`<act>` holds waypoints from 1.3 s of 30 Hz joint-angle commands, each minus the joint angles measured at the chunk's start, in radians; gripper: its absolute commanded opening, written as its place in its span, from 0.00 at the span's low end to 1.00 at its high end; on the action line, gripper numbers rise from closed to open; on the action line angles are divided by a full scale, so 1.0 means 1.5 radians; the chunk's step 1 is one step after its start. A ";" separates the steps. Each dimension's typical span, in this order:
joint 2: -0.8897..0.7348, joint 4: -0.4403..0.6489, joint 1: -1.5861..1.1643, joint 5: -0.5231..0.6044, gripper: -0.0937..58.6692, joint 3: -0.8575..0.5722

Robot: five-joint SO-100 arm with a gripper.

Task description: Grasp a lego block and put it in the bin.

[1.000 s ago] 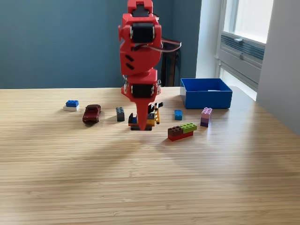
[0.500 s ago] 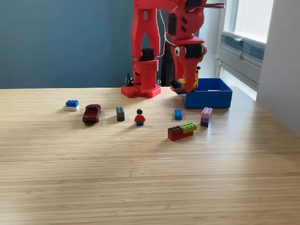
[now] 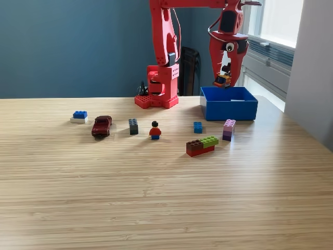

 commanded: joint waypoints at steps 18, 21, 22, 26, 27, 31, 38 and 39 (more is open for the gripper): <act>0.052 0.009 -0.072 -0.088 0.46 0.008; 0.052 0.009 -0.058 -0.091 0.44 0.001; 0.052 0.009 -0.049 -0.091 0.42 -0.004; 0.052 0.008 0.027 -0.084 0.20 -0.033; 0.052 0.008 0.057 -0.084 0.10 -0.044; 0.052 0.007 0.206 -0.088 0.00 -0.085; 0.052 -0.035 0.456 -0.136 0.00 -0.104; 0.052 -0.040 0.484 -0.144 0.00 -0.103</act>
